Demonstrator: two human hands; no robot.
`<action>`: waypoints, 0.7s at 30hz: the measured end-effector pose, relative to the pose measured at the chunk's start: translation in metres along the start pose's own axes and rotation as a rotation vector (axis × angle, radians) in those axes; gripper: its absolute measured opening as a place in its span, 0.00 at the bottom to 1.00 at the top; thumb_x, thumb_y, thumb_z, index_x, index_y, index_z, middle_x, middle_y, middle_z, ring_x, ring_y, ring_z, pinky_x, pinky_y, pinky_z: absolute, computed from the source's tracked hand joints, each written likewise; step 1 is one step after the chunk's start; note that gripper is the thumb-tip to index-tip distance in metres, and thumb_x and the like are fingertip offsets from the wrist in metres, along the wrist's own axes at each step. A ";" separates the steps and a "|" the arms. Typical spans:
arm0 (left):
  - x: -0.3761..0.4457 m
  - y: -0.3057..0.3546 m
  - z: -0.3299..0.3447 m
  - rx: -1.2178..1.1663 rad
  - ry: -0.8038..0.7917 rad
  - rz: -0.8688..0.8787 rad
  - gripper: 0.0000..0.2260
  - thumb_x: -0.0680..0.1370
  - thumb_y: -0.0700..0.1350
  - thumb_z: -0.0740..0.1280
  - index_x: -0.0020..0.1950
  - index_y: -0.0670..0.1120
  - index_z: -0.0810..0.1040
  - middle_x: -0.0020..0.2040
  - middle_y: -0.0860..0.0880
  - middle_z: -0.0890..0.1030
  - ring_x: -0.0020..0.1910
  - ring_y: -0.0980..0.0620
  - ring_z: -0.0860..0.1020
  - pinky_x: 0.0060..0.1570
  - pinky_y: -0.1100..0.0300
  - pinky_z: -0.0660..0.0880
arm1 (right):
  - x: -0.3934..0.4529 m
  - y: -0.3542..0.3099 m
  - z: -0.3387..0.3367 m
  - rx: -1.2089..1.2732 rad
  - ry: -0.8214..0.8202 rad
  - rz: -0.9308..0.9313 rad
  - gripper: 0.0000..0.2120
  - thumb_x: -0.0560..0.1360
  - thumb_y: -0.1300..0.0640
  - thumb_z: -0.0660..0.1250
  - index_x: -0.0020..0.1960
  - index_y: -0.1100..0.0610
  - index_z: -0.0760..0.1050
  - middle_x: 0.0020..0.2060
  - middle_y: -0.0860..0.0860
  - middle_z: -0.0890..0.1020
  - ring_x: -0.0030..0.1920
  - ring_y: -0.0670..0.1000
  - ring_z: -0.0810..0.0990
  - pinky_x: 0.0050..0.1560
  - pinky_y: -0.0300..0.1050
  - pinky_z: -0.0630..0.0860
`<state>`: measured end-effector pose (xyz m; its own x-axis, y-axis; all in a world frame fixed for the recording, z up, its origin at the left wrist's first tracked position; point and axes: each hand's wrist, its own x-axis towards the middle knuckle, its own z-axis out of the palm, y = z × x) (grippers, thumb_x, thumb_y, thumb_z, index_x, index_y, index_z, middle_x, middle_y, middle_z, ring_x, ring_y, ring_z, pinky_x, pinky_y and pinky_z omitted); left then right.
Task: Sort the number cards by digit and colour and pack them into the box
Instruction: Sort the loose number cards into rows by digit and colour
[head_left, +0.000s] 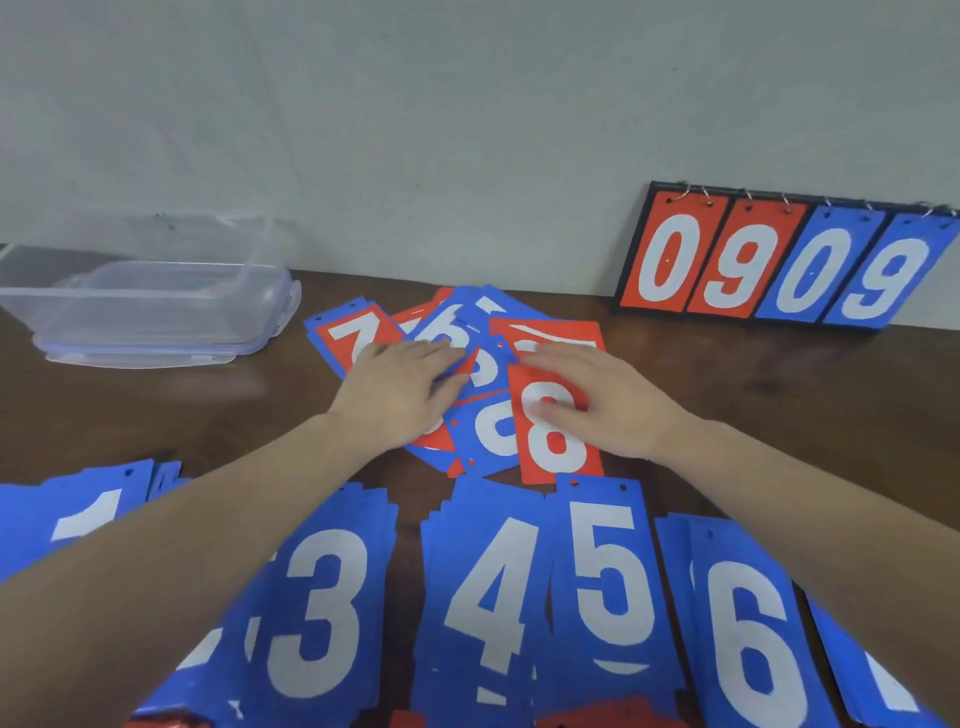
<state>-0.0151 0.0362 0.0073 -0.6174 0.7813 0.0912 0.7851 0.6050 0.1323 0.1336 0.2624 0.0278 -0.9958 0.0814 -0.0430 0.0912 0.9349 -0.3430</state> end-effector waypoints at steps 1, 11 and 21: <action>-0.002 -0.002 0.001 0.019 0.019 -0.001 0.23 0.84 0.61 0.52 0.78 0.56 0.65 0.77 0.54 0.68 0.75 0.51 0.66 0.71 0.50 0.62 | -0.001 0.002 0.002 -0.059 -0.067 -0.049 0.34 0.75 0.24 0.52 0.76 0.37 0.64 0.78 0.39 0.63 0.78 0.43 0.58 0.77 0.53 0.59; -0.026 -0.026 0.000 -0.282 0.195 -0.030 0.15 0.79 0.56 0.68 0.61 0.50 0.81 0.53 0.54 0.81 0.52 0.51 0.77 0.55 0.51 0.75 | 0.017 0.019 0.010 -0.062 -0.015 0.176 0.34 0.76 0.31 0.60 0.79 0.41 0.59 0.81 0.44 0.57 0.80 0.51 0.54 0.79 0.55 0.53; -0.024 -0.031 0.007 -0.213 0.026 -0.149 0.33 0.77 0.69 0.61 0.79 0.60 0.60 0.80 0.56 0.61 0.80 0.56 0.56 0.77 0.51 0.50 | -0.003 0.029 0.014 0.027 0.009 0.205 0.51 0.64 0.19 0.58 0.80 0.40 0.50 0.81 0.44 0.57 0.81 0.49 0.54 0.79 0.53 0.47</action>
<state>-0.0248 -0.0002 -0.0056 -0.7286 0.6802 0.0799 0.6594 0.6652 0.3504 0.1395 0.2844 0.0047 -0.9564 0.2720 -0.1065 0.2921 0.8888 -0.3531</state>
